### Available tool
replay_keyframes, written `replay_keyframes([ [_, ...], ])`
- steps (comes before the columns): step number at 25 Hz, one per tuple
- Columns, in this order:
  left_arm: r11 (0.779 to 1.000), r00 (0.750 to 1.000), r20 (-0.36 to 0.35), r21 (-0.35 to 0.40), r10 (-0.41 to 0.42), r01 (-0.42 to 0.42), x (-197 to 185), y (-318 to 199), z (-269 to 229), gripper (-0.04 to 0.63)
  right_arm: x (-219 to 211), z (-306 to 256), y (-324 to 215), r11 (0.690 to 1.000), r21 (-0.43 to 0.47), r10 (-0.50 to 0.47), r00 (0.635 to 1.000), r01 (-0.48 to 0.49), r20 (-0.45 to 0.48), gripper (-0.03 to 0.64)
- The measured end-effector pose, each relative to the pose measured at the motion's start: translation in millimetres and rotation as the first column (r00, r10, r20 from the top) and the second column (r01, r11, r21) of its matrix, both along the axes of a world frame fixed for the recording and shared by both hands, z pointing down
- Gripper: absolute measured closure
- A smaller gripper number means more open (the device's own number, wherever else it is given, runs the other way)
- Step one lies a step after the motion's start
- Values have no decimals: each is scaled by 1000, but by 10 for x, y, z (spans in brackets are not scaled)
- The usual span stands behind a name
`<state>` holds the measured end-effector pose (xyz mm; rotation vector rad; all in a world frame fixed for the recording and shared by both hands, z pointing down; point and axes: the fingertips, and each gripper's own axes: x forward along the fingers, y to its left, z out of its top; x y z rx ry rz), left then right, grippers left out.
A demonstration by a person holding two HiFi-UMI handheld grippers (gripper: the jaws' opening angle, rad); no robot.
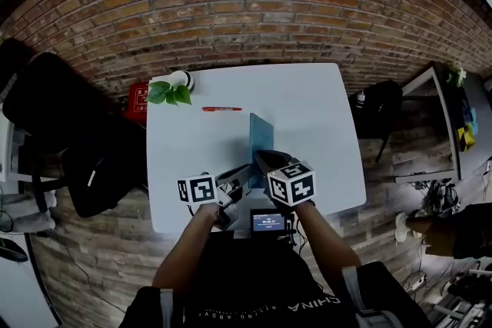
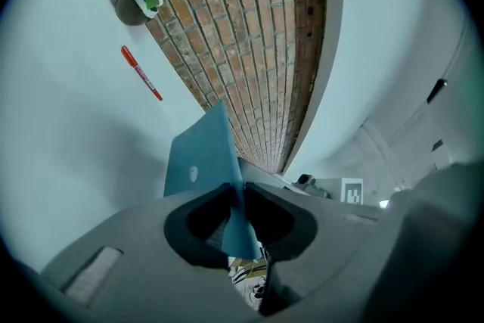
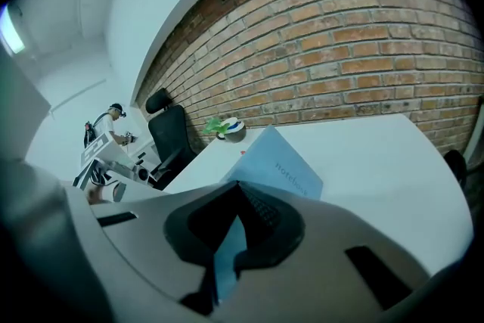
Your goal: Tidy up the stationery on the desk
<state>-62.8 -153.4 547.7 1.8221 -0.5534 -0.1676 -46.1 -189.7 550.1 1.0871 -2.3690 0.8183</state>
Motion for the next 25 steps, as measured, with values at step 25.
replay_keyframes([
  [25,980,962,251,-140,-106,144,-917,111,900,545,30,196,36,999,-40,8,1000,-9,-27,607],
])
